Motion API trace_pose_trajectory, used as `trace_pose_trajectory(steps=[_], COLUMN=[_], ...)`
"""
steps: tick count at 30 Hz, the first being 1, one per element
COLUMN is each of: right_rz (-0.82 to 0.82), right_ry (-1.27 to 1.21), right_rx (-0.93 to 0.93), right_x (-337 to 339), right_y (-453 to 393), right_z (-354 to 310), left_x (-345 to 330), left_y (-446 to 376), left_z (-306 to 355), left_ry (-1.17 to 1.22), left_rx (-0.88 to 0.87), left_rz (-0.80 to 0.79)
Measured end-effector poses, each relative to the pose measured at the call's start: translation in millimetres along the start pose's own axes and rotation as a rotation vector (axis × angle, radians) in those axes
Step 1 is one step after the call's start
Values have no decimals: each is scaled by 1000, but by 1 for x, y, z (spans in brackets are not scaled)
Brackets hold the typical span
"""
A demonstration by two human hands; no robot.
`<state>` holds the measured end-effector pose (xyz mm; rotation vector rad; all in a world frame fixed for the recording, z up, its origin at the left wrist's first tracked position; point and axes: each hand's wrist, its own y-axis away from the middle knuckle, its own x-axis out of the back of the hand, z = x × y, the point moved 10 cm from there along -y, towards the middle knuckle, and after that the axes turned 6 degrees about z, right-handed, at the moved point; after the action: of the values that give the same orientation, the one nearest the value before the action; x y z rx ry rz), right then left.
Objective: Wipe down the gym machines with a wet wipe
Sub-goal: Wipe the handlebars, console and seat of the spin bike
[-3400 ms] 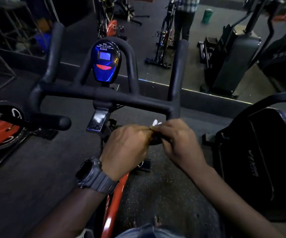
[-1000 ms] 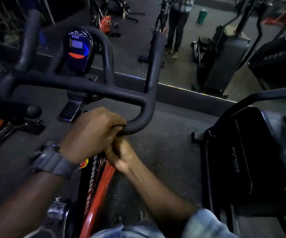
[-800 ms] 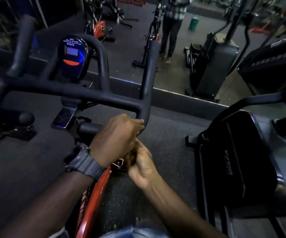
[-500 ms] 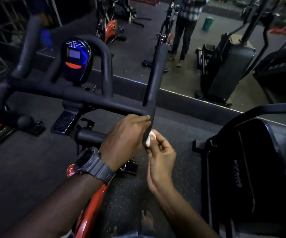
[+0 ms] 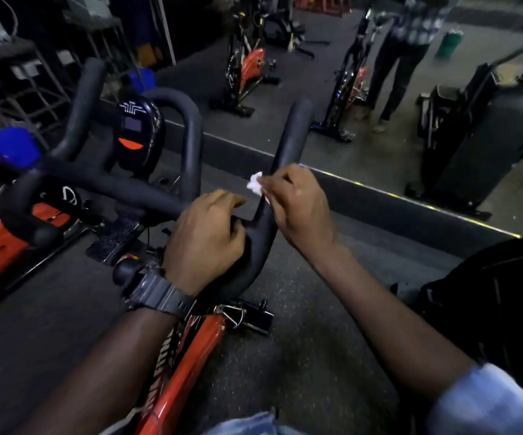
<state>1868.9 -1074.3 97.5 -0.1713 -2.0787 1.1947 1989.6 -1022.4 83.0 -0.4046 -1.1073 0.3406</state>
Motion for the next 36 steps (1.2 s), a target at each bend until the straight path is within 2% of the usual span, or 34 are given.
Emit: trace_pose_trajectory(steps=[3,5,7,9,10,11,13,14,16,19,20,21,24,25,26,28,30,33,34,36], right_rz=[-184,-271,-218,-85,-97,-183,-389,-379,-337,-131,-111,-181,-459,-506,-487,-338,-240,-423,-475,-371], right_ry=[-105,-70,43,119,132,133,40,117,130,192,226,239,137,139,209,330,342,46,6,162], right_rx=[85,169,153,84,23,-48,21,176,223,28,-21,-58,125,165,176,94,87,-103,-95,193], right_x=[0,-2,-1,9,5,-5,-19,-18,-9,10,8,1,-25,-25,-24,-12,-9,-20,-17,-12], right_y=[42,30,-20,-70,-72,-58,-5,9,-12,-102,-106,-93,-24,-26,-45,-101,-116,-26,2,-1], right_z=[-18,-14,11,33,37,37,3,-14,-10,45,51,45,0,-3,6,35,37,8,-8,-10], left_x=[6,4,-2,-8,-12,-14,-15,-15,-19,-23,-24,-24,-27,-28,-29,-28,-25,-14,-12,-15], left_y=[-5,-7,-12,-21,-26,-31,-37,-38,-40,-48,-51,-56,-59,-57,-55,-53,-53,-56,-55,-52], left_z=[-8,-7,-3,2,3,4,-2,-5,-6,4,8,10,1,-2,-4,-3,-3,-6,-8,-6], left_ry=[37,9,-33,-76,-101,-128,-152,-147,-126,-54,-30,-9,41,68,93,115,139,194,212,255], left_rx=[69,71,69,58,50,41,49,60,57,10,1,-8,18,33,42,49,59,84,94,88], left_rz=[58,76,55,13,-14,-34,-45,-50,-58,-47,-42,-35,-36,-32,-25,-10,18,110,125,120])
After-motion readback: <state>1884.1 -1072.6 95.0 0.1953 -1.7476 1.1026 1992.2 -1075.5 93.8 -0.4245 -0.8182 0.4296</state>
